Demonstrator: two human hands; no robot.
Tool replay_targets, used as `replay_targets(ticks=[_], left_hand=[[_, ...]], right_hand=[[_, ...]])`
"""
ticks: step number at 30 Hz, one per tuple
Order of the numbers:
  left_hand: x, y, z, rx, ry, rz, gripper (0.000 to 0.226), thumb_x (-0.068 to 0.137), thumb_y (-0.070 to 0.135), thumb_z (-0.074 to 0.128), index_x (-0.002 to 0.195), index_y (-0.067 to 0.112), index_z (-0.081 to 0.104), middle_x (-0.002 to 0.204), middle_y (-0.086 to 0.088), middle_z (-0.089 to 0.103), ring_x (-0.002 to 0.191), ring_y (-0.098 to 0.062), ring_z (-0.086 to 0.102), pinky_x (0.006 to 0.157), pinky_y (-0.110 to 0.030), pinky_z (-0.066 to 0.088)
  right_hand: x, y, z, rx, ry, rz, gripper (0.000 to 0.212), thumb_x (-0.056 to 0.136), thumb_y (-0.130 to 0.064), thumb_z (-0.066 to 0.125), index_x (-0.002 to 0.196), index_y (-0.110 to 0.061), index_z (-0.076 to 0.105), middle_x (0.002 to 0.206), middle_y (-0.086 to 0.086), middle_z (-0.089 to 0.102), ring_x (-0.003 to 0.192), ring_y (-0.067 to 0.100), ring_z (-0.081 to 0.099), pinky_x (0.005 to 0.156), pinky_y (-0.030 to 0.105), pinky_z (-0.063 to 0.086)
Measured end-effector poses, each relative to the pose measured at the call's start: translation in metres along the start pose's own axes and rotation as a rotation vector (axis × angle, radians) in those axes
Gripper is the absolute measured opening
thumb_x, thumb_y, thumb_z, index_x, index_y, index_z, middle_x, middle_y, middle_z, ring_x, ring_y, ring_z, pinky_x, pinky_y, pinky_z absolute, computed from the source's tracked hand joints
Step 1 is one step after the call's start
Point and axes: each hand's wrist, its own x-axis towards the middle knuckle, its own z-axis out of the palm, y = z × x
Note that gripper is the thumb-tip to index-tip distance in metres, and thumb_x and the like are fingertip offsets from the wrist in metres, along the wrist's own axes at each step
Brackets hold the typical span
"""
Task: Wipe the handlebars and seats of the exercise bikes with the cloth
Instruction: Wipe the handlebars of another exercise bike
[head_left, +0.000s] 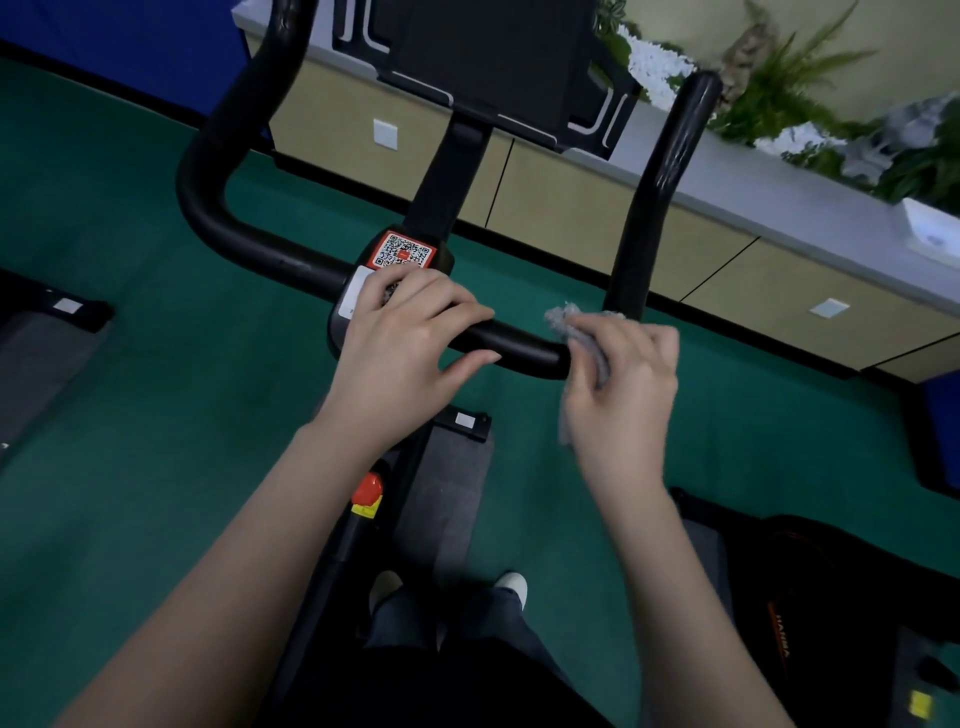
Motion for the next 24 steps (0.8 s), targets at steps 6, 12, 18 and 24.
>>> replay_targets(ticks=[6, 12, 18, 24], left_hand=[[0.000, 0.000, 0.000, -0.001, 0.011, -0.007, 0.032, 0.083, 0.041, 0.068, 0.103, 0.017, 0.072, 0.099, 0.005, 0.067, 0.103, -0.019, 0.060, 0.102, -0.034, 0.029], [-0.001, 0.001, -0.001, -0.001, 0.011, -0.009, 0.032, 0.082, 0.041, 0.068, 0.103, 0.016, 0.072, 0.098, 0.005, 0.067, 0.103, -0.019, 0.060, 0.102, -0.034, 0.030], [0.000, 0.000, -0.002, -0.027, -0.002, -0.009, 0.032, 0.083, 0.041, 0.068, 0.103, 0.017, 0.071, 0.099, 0.006, 0.067, 0.103, -0.017, 0.060, 0.104, -0.033, 0.030], [-0.001, -0.001, -0.002, -0.038, 0.004, -0.014, 0.033, 0.083, 0.042, 0.068, 0.103, 0.017, 0.072, 0.099, 0.007, 0.067, 0.102, -0.015, 0.061, 0.105, -0.031, 0.028]], right_hand=[[0.031, -0.009, -0.011, -0.120, -0.319, 0.023, 0.019, 0.091, -0.005, 0.054, 0.095, -0.011, 0.072, 0.090, 0.006, 0.070, 0.092, 0.025, 0.044, 0.076, 0.018, 0.028], [0.083, -0.022, 0.000, -0.095, -0.842, 0.157, 0.019, 0.093, -0.014, 0.055, 0.080, -0.021, 0.066, 0.087, 0.004, 0.067, 0.086, 0.017, 0.062, 0.072, 0.022, 0.042], [0.107, -0.011, -0.007, -0.273, -1.056, -0.011, 0.009, 0.091, -0.021, 0.062, 0.091, -0.018, 0.070, 0.090, -0.002, 0.066, 0.088, 0.012, 0.059, 0.076, 0.023, 0.041], [0.121, -0.016, 0.004, -0.352, -1.255, -0.073, 0.005, 0.089, -0.020, 0.064, 0.087, -0.020, 0.068, 0.085, -0.003, 0.069, 0.083, 0.014, 0.062, 0.079, 0.030, 0.051]])
